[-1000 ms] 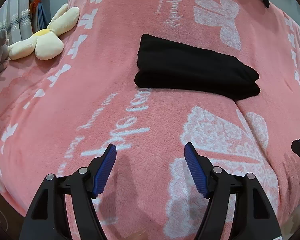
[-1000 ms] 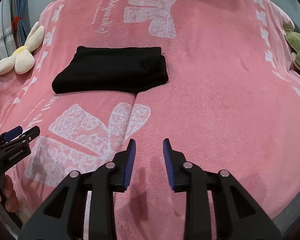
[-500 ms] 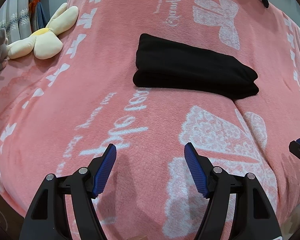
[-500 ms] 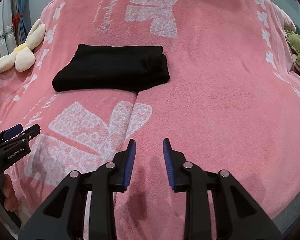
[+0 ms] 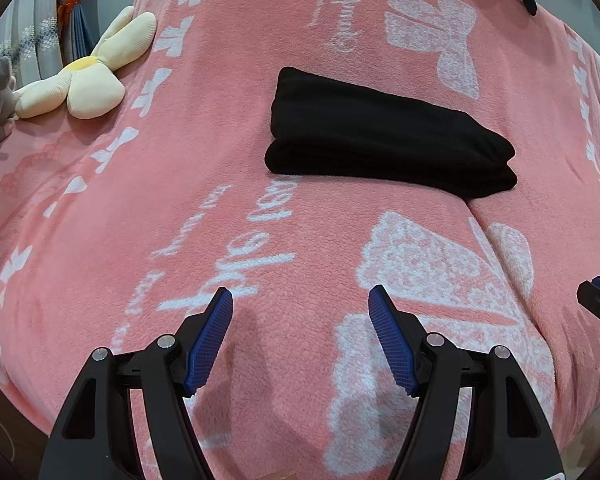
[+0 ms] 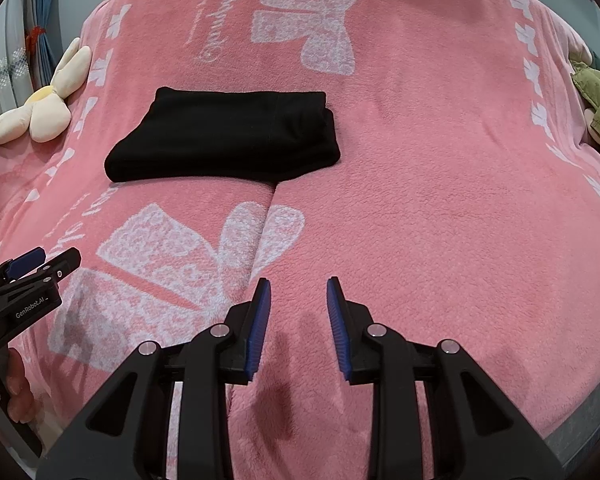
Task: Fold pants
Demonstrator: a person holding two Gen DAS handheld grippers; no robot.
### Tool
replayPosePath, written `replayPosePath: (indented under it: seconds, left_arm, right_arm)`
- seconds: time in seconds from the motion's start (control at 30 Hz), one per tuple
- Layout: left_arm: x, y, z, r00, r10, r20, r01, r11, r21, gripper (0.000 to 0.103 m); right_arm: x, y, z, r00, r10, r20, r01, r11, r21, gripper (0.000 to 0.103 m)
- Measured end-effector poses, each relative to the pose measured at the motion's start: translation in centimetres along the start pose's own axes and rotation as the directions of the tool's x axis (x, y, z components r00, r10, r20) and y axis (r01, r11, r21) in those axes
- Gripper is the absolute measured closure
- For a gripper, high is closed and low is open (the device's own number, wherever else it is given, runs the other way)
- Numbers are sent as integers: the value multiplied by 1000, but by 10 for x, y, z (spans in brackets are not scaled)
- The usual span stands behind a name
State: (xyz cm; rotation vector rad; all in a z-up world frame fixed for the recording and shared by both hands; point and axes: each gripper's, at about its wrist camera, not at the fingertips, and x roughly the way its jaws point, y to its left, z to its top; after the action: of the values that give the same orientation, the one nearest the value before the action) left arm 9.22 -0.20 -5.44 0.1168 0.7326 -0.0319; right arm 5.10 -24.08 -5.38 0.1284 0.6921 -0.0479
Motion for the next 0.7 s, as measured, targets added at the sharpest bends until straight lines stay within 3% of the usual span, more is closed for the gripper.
replayPosePath:
  seconds: [0.7]
  left_arm:
    - [-1, 0, 0, 1000, -2, -1, 2, 1000, 0, 35]
  right_arm:
    - [0, 0, 0, 1000, 0, -1, 0, 1000, -1, 74]
